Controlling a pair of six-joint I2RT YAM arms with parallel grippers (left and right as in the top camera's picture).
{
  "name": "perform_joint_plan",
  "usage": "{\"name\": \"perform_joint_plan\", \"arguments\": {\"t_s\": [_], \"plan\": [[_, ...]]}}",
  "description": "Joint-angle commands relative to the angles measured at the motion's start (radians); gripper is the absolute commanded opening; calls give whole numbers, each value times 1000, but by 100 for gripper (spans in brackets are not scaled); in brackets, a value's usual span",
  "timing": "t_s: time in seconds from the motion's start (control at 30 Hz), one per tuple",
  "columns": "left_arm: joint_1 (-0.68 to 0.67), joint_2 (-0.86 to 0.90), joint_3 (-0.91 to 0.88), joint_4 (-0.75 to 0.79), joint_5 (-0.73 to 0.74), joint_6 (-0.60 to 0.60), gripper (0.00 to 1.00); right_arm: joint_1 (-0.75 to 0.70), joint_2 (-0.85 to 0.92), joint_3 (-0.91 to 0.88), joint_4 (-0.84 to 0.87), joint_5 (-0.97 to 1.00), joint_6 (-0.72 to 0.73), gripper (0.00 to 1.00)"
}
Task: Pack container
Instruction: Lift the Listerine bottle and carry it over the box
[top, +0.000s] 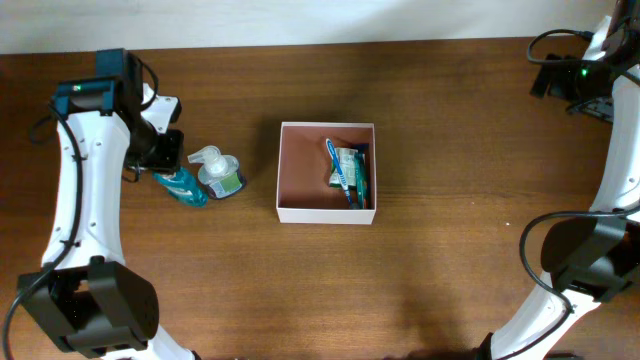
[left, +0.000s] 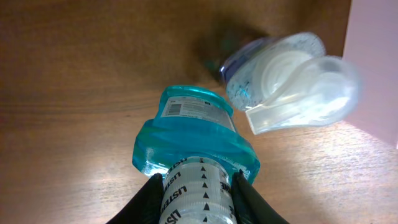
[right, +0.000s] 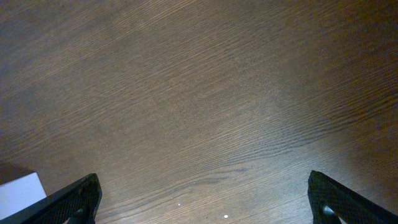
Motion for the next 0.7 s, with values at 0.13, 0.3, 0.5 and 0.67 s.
{"name": "perform_joint_plan", "arguments": {"t_s": [0.13, 0.3, 0.5, 0.67], "plan": [[2, 5, 144, -75, 0, -26, 22, -1, -20, 6, 0, -9, 8, 99], [2, 5, 243, -113, -1, -31, 22, -1, -20, 6, 0, -9, 8, 99], [2, 5, 356, -146, 0, -59, 22, -1, -20, 6, 0, -9, 8, 99], [-7, 5, 416, -187, 9, -127, 21, -1, -20, 6, 0, -10, 8, 98]]}}
